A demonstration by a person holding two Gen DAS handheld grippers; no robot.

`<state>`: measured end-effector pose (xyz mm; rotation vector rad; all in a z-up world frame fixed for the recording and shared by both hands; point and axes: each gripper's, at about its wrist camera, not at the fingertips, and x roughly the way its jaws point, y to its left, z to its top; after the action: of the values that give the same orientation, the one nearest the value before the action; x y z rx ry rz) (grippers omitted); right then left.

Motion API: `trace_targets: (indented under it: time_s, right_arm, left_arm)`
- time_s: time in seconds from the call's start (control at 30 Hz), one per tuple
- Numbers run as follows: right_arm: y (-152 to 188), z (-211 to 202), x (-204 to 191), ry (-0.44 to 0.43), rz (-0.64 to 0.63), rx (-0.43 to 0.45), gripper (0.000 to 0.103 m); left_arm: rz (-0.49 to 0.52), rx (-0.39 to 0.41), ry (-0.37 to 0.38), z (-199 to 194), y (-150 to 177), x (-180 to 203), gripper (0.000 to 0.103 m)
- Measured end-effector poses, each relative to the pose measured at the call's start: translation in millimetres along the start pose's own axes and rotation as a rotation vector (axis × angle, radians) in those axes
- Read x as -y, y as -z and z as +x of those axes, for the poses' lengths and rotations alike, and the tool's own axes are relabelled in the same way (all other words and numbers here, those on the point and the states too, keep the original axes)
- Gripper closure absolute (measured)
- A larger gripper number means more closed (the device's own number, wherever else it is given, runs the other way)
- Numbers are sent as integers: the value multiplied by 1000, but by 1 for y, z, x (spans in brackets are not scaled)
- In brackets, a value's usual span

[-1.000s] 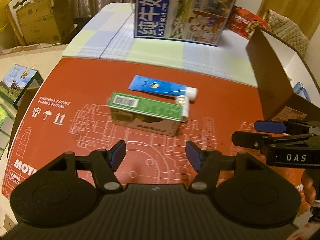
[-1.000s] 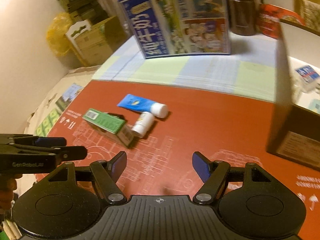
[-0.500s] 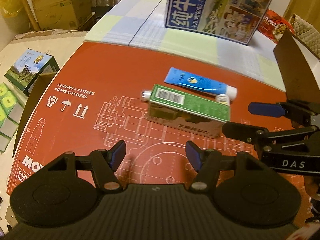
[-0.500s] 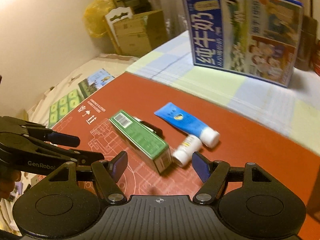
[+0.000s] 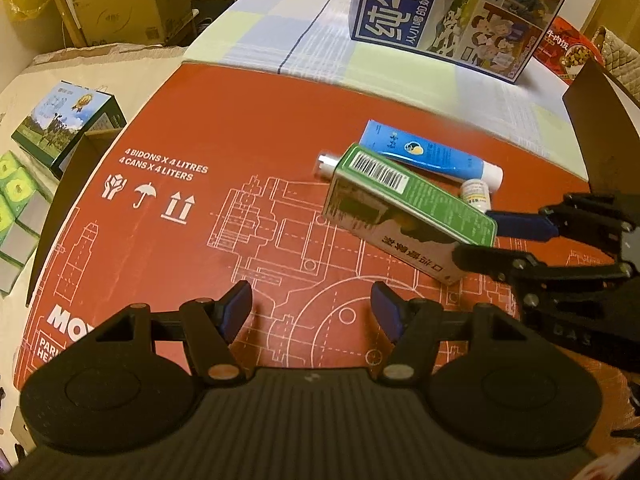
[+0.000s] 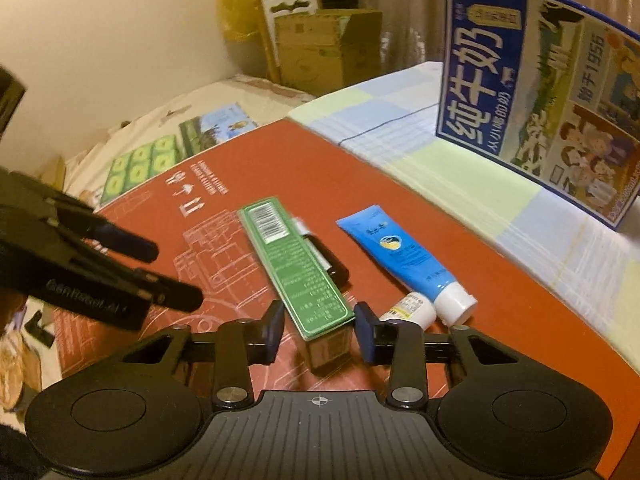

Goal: Organize rigid objects
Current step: 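Grasp the green box with the right gripper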

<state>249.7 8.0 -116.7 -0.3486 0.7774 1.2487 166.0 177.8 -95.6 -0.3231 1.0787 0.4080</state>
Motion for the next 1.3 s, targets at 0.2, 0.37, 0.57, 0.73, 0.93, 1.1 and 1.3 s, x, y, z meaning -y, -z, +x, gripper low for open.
trace_targets:
  time_s: [0.2,0.37,0.57,0.73,0.93,1.1,1.3]
  right_arm:
    - [20,-20,-13,-14,-5,-29,76]
    - [31,-33,-14,-45,52,-74,76]
    - [17,-25,-16,-28,73,-67,60]
    - [5,-6,-25,7,42,-74,60]
    - [3,6,-29,38,29,-72,68]
    - [8,-1,-27,56,22,-47,77]
    - [13,-31,-14,94,91,13,77]
  left_arm:
    - [1,-6,11,-2,6,0,41]
    - [-1,-6,18,-5,10,1,41]
    - [-3,0,13,-6,11,1,41]
    - [-9,4,0,-7,11,-3,41]
    - [-13,2,-5,-6,10,-6,41]
    - [4,3,10,-3,6,-2,41]
    - [59,12,60,2,-3,15,41]
